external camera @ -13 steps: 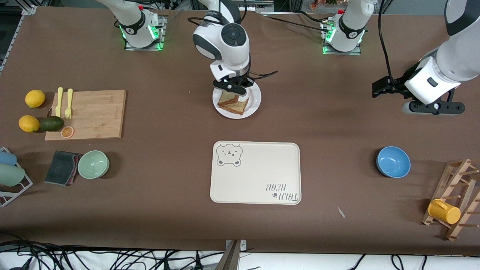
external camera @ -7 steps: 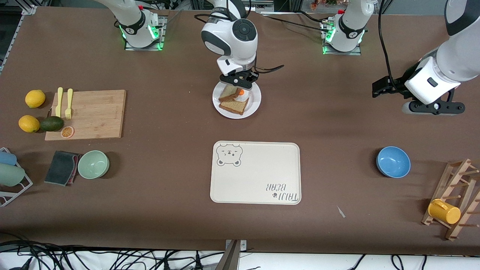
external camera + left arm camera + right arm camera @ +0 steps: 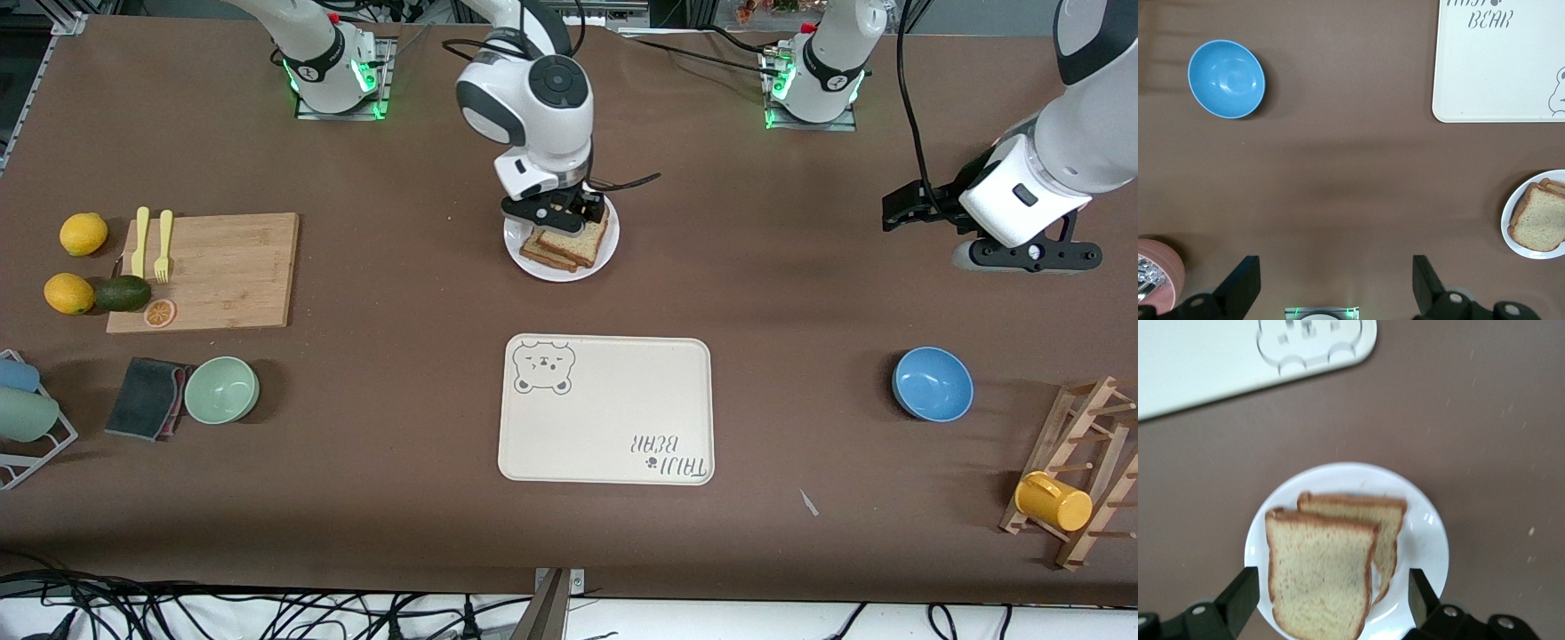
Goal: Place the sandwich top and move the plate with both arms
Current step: 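Open the right gripper and withdraw it from the plate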
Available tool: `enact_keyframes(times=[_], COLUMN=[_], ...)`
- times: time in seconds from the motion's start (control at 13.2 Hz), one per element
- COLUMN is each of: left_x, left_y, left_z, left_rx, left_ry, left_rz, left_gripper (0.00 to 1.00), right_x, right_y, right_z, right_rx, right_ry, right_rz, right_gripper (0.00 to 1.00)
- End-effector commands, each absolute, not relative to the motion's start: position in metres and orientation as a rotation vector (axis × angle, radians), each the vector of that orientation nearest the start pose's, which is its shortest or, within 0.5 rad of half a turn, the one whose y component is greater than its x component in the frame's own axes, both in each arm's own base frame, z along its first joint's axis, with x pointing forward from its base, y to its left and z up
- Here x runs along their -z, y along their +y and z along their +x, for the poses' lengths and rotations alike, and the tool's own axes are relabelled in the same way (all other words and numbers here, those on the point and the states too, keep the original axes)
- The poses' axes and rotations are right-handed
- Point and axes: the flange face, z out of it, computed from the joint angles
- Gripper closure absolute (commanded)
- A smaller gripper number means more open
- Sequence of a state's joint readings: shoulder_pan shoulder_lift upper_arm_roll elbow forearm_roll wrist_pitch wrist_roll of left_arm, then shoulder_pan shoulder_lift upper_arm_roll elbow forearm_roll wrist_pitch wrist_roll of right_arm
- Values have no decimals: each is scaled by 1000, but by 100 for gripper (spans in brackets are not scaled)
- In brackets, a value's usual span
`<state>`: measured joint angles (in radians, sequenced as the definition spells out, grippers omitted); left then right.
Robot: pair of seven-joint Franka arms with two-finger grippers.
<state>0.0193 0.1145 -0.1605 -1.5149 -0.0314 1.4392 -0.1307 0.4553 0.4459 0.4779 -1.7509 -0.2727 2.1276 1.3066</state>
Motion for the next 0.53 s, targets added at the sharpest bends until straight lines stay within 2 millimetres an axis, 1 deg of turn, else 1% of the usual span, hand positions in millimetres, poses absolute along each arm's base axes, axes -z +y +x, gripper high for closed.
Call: enact_keyframes(times=[0.0,0.08,0.15,0.23,0.3,0.38,0.45], left_x=[-571,-567,-566,-562,-558,-546,-531], left_y=[-79,-79,-76,-77,-83,-90,-96], left_z=[568,571,571,569,566,568,571], left_rx=[-345,-355,-363,-399,-473,-557,-631], left_ry=[50,50,41,38,43,47,51], left_rz=[-3159,-3159,-3161,-3179,-3223,-3274,-3311], left_gripper=[0,0,0,0,0,0,0], right_x=[-400,-421,-434,-446,-457,-467,-479], right_y=[453,434,414,395,362,340,310], right_z=[443,447,450,451,459,462,475], right_rx=[156,160,174,201,222,187,136], right_ry=[390,389,336,283,293,300,300], right_rz=[-3132,-3128,-3155,-3175,-3191,-3172,-3149], right_gripper=[0,0,0,0,0,0,0])
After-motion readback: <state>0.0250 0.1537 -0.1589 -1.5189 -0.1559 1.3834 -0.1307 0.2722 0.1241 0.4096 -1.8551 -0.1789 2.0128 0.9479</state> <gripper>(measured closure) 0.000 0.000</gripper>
